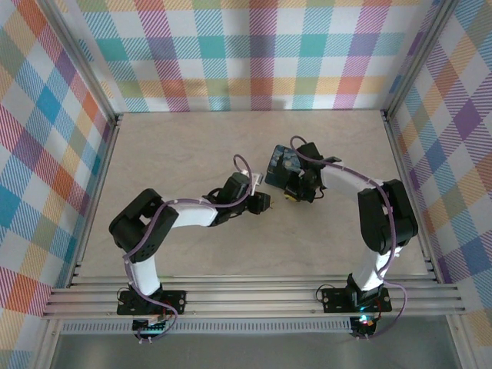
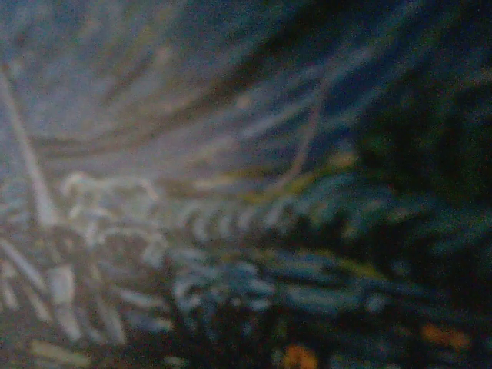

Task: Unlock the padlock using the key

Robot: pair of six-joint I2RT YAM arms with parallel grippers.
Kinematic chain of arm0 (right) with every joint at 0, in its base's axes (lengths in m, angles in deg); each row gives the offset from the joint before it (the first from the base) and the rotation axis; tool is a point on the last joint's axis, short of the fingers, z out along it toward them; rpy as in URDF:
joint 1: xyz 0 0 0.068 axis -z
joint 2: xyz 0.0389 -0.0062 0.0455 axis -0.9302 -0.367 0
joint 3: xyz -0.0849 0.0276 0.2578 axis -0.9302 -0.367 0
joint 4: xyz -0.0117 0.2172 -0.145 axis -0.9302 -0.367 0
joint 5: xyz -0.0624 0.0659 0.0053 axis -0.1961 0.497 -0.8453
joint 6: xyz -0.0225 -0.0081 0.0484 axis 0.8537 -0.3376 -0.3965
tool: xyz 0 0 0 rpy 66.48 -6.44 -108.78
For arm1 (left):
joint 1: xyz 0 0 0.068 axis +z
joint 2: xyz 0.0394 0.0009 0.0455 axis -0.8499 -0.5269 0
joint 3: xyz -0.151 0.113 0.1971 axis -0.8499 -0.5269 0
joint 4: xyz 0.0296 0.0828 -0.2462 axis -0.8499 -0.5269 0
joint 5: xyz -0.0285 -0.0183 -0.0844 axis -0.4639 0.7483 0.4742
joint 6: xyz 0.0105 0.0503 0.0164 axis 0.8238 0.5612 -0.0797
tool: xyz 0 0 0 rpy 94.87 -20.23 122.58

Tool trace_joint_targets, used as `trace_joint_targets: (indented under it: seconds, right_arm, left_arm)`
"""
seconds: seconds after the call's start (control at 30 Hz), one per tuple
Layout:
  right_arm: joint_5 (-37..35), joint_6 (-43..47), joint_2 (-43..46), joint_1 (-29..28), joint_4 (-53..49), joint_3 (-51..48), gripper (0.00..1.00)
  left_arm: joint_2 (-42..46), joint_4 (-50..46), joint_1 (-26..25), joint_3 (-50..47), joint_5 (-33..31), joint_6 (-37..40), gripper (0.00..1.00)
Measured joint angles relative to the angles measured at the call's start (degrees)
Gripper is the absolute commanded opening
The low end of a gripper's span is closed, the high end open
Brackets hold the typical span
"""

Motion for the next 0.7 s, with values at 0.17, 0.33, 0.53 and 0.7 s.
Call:
trace_joint_targets:
  seconds: [0.17,0.33,0.53,0.7]
  right_arm:
    - [-1.2,7.58,-0.9,0.11,-3.91,0.96,0.0]
    - [-2.19,15.26,-1.46,0.11,-6.86,1.4,0.0]
    - [-3.19,20.85,-1.42,0.11,-7.67,0.96,0.0]
    - [-2.64,21.2,-1.42,0.11,-7.74,0.96,0.0]
  left_arm:
    - [1.97,-7.3,1.16,4.83,0.31,-0.02,0.4]
    - [2.12,-13.75,1.73,11.04,0.83,-0.15,0.4]
    - [1.53,-20.5,3.15,17.53,2.62,-1.57,0.35]
    - [-4.13,-25.66,4.55,28.5,6.47,-1.77,0.31]
